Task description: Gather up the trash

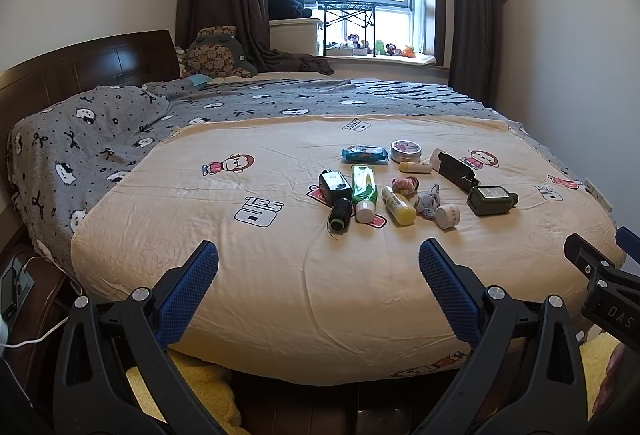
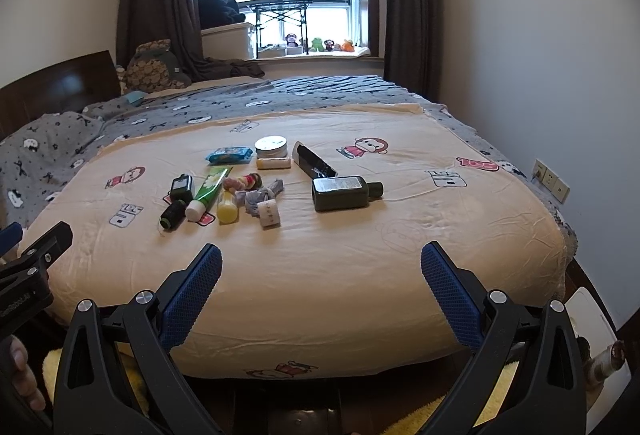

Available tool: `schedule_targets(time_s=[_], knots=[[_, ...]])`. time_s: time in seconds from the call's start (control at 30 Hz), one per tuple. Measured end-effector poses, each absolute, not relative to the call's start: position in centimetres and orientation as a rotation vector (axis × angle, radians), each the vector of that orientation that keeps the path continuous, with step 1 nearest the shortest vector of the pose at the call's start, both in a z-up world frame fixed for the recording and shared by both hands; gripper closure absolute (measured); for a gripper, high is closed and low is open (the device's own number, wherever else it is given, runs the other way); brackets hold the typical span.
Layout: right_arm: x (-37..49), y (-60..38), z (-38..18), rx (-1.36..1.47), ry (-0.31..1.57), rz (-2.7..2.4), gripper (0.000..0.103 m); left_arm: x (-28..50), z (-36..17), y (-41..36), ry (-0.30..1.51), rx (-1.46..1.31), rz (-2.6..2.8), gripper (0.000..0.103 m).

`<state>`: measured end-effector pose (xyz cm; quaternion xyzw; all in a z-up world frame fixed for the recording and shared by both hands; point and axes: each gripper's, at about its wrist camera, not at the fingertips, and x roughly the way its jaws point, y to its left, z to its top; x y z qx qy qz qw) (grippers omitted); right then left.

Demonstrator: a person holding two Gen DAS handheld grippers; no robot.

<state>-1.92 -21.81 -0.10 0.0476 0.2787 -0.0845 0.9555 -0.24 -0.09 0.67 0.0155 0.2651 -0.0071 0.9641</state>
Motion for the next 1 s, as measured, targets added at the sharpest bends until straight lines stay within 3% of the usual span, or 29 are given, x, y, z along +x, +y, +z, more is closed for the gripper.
schedule_targets(time_s=[0.53, 1.0], knots=[[-0.9, -22.0, -1.4, 0.092, 0.548, -0.134, 0.003, 1.3, -0.2, 0.3, 0.559, 0.037, -0.011, 0.008], [6.2, -21.7, -5.2, 0.089, 0.609, -0.065, 0.003, 6.6, -3.2, 0.4, 0.553, 0.110, -0.012, 0.008]])
